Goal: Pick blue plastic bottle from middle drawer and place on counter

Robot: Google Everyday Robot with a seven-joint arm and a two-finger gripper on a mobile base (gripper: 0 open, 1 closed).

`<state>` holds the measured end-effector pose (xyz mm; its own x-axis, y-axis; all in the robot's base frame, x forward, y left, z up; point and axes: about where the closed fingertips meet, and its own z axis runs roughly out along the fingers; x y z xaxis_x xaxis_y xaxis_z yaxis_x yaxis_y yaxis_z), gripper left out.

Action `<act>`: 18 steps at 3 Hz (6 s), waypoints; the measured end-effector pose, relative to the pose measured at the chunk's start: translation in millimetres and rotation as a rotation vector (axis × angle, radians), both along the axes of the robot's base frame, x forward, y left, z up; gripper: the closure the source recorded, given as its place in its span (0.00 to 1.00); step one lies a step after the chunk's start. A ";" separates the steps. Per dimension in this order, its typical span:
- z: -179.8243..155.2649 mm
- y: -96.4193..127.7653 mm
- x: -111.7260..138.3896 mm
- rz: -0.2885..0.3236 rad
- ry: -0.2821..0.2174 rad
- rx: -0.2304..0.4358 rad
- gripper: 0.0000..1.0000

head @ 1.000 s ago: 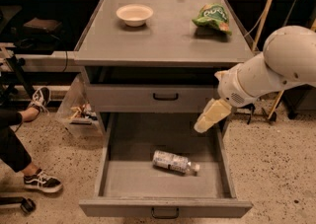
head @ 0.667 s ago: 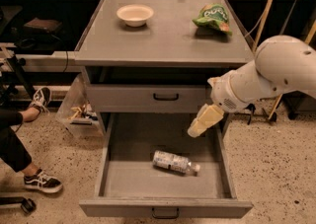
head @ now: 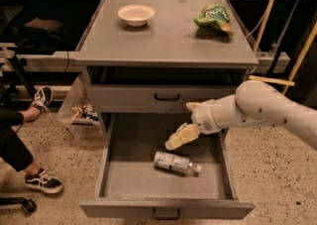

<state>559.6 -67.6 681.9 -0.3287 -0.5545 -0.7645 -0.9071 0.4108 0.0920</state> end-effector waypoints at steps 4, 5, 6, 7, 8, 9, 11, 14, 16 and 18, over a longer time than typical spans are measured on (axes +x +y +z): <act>-90.7 50.3 6.3 -0.082 0.069 -0.021 0.00; -133.4 47.8 9.2 -0.167 0.076 -0.170 0.00; -150.7 43.1 20.9 -0.242 0.089 -0.197 0.00; -156.9 46.9 20.8 -0.231 0.090 -0.193 0.00; -187.8 46.3 41.2 -0.243 0.046 -0.196 0.00; -215.2 34.2 83.8 -0.317 -0.072 -0.236 0.00; -263.4 48.7 71.8 -0.239 -0.031 -0.217 0.00; -314.4 50.4 58.3 -0.220 0.020 -0.245 0.19; -314.4 50.4 58.3 -0.220 0.020 -0.245 0.65; -249.3 13.3 82.2 -0.380 -0.075 -0.247 1.00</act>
Offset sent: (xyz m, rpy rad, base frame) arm 0.0087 0.0179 -0.0370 0.0879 0.0448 -0.0338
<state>641.9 -54.3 432.7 -0.4926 -0.5744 -0.6538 -0.6884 0.7168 -0.1111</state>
